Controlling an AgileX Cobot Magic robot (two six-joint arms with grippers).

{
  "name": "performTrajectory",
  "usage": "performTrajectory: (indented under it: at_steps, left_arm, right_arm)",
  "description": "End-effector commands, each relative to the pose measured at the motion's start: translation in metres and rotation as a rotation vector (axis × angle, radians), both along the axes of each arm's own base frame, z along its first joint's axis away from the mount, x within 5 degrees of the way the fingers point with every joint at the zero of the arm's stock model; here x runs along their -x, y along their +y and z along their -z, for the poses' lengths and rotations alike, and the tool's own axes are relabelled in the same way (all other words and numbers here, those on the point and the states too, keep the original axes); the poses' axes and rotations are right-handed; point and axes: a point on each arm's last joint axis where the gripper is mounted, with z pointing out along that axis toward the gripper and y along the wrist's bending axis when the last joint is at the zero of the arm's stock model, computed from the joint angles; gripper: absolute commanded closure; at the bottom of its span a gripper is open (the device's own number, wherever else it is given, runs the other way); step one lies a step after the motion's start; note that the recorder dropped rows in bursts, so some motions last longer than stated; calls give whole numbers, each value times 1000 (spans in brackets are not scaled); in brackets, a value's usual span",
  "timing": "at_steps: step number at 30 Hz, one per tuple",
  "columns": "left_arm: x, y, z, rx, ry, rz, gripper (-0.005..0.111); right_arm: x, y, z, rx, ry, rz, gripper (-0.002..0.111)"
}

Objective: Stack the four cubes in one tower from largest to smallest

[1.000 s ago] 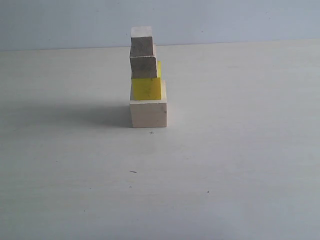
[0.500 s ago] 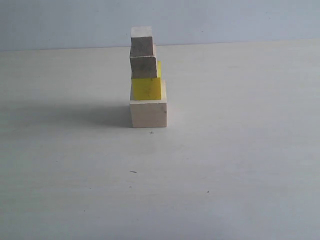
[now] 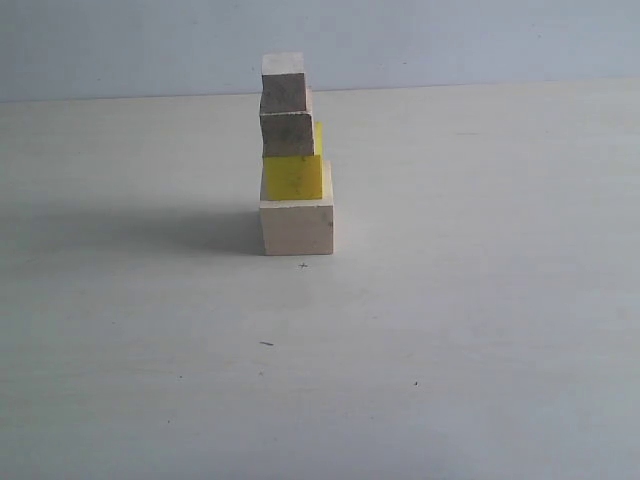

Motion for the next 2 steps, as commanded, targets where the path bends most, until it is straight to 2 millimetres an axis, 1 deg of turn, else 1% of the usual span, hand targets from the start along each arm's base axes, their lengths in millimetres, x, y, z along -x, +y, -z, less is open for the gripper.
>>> performTrajectory:
  at_steps: [1,2]
  left_arm:
    - [0,0,0,0,-12,-1,107]
    - [0,0,0,0,-12,-1,107]
  right_arm:
    - [0,0,1,11,-5,-3,108]
    - [0,0,1,11,-5,-3,108]
